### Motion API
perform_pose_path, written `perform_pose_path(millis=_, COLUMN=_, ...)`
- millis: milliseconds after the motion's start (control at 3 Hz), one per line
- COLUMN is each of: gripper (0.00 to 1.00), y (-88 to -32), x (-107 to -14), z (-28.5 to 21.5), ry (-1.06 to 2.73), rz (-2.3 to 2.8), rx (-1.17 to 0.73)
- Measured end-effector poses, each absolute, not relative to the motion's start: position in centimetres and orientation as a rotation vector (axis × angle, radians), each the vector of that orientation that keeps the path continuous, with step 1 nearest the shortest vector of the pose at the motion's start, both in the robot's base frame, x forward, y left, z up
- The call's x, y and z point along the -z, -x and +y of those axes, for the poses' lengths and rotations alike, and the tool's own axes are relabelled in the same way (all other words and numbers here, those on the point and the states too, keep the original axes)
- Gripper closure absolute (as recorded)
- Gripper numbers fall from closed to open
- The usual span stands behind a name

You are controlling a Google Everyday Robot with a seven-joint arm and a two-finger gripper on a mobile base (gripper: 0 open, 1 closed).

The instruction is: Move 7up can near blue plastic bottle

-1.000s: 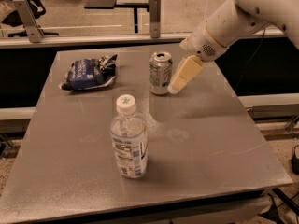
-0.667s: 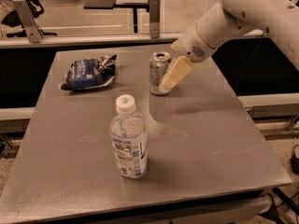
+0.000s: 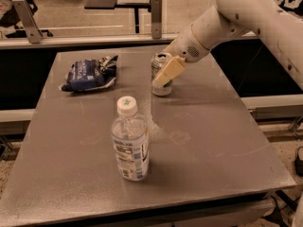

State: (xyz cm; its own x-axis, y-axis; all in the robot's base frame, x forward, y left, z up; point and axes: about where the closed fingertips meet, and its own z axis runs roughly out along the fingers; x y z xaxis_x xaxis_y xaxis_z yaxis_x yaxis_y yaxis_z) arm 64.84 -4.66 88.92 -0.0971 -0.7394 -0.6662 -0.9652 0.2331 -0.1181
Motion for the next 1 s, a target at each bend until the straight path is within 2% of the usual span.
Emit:
perform_pose_path(millis=667, gripper=0.84, y=-62.3, x=-90.8, z=-5.2, ry=1.600, rz=1.830, rx=-0.531)
perform_pose_path(millis=1000, gripper=1.00, y=-58.0, x=-92.6, z=-5.3, ry=1.667, rz=1.733, rx=-0.614)
